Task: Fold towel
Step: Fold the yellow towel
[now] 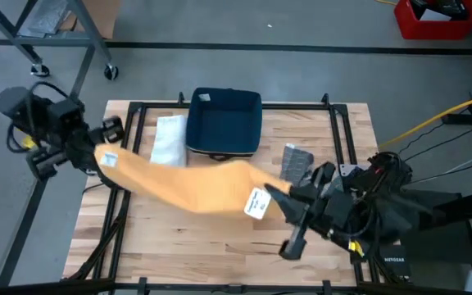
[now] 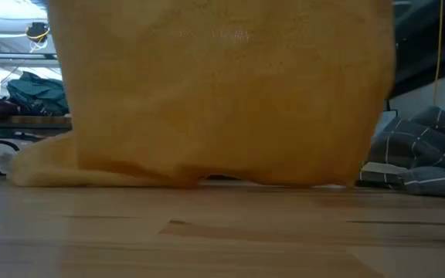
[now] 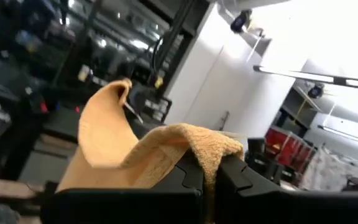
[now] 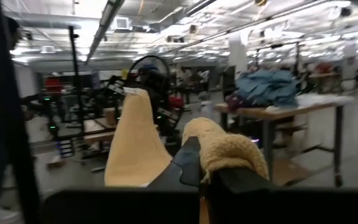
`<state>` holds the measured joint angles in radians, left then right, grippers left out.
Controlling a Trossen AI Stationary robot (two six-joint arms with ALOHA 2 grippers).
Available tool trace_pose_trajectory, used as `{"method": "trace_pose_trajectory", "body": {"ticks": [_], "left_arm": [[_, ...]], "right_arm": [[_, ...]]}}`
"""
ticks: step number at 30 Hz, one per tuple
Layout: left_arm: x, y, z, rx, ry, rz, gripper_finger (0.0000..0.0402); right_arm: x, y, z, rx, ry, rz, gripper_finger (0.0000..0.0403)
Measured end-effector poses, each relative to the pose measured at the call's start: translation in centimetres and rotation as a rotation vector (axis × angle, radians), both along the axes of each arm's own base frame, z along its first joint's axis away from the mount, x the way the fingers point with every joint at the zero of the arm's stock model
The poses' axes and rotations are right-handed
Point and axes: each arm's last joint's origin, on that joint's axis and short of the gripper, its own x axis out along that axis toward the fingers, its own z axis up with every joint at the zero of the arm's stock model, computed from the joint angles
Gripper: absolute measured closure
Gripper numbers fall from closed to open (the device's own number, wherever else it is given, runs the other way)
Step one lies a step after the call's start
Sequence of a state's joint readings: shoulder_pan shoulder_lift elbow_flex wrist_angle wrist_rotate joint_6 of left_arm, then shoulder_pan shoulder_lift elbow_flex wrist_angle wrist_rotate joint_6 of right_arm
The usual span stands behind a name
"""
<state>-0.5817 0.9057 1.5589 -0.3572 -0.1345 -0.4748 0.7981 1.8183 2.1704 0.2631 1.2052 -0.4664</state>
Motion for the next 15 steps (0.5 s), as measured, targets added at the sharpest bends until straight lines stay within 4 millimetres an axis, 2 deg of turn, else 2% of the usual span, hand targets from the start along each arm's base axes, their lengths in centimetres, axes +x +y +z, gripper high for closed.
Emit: {"method": "trace_pose_trajectory", "body": {"ticks": [6,15], "left_arm": [[1.3,-2.5,-0.6,-0.008,0.077,-0.119,0.0401],[2.7,-8.0,-2.2,-0.033,0.221,-0.230,0.0401]], "right_arm": [[-1.1,2.0,-0.8,0.102,-0.005,0.101,0.0398],[-2.9,4.0,-1.4,0.246,-0.031,0.220,0.0398]]}}
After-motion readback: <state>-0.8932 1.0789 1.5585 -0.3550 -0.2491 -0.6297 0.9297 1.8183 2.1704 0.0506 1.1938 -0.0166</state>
